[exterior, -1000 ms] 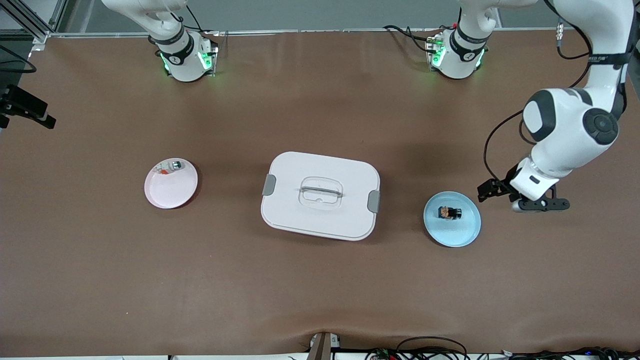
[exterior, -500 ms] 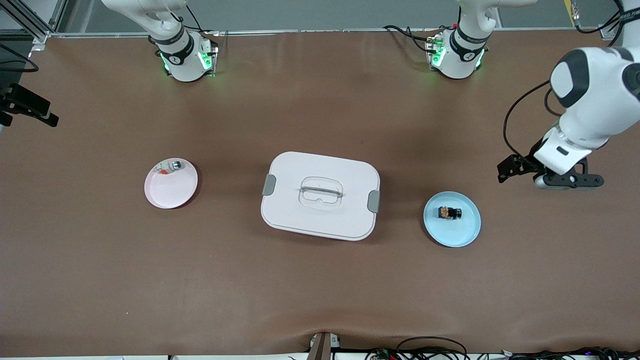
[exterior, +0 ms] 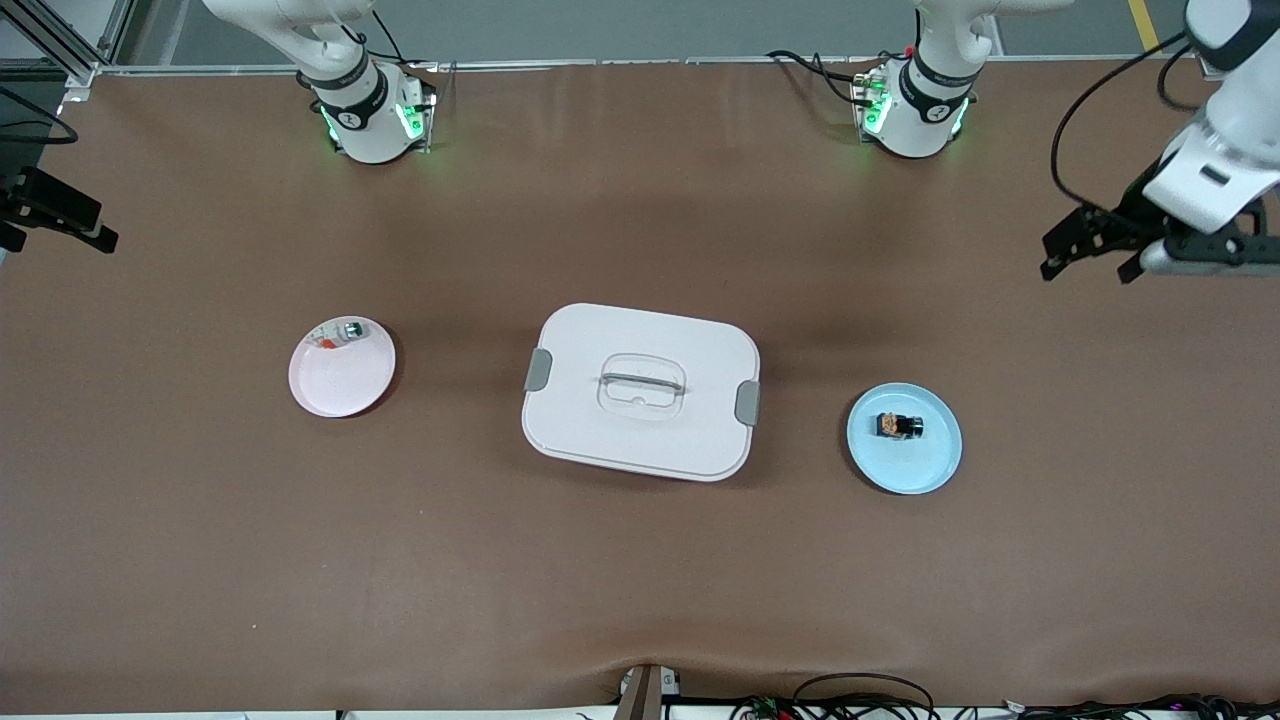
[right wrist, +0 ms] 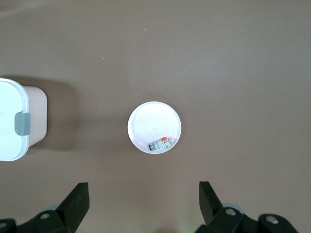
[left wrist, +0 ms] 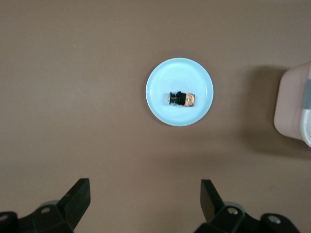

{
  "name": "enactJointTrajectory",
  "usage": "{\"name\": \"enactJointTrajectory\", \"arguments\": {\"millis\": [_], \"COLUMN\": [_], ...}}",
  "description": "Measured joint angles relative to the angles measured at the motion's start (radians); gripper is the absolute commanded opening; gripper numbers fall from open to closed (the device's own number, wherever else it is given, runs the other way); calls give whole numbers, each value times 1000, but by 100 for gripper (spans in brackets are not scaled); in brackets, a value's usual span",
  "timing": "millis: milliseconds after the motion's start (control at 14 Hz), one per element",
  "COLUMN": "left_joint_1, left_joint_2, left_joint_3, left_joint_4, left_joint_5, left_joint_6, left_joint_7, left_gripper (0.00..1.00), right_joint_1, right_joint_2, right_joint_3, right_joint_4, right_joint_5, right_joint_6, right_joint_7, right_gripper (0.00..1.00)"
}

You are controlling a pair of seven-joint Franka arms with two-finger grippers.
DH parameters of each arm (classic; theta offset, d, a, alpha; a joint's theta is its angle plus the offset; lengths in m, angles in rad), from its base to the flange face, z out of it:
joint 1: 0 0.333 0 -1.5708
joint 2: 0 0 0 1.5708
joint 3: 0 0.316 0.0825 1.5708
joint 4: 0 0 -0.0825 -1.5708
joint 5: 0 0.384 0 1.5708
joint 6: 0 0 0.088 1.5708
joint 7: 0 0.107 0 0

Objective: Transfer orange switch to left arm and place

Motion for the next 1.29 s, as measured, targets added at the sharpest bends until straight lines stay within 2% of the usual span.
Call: {"name": "enactJointTrajectory", "arguments": {"millis": [286, 500, 643, 1000, 1143, 1286], "left_joint_1": [0, -1, -2, -3, -4, -4], "left_joint_2": [-36, -9, 54, 318, 374, 385], "left_joint_3": [-3, -6, -7, -7, -7, -7], "left_joint_4": [115, 218, 294, 527, 569, 573], "left_joint_5": [0, 0, 0, 0, 0, 0], "left_joint_6": [-170, -198, -204, -204, -206, -242], "left_joint_7": [0, 0, 0, -14, -14, -14], "left_gripper": [100, 100, 100, 100, 100, 100], "right_joint_1": [0, 0, 0, 0, 0, 0], "right_joint_2": [0, 0, 0, -1, -1, -1], "right_joint_3": [0, 0, 0, 0, 0, 0], "right_joint_4": [0, 0, 0, 0, 0, 0], "right_joint_5": [0, 0, 0, 0, 0, 0], "right_joint_6": [0, 0, 0, 0, 0, 0], "right_joint_7": [0, 0, 0, 0, 0, 0], "right_gripper": [100, 100, 100, 100, 100, 100]}}
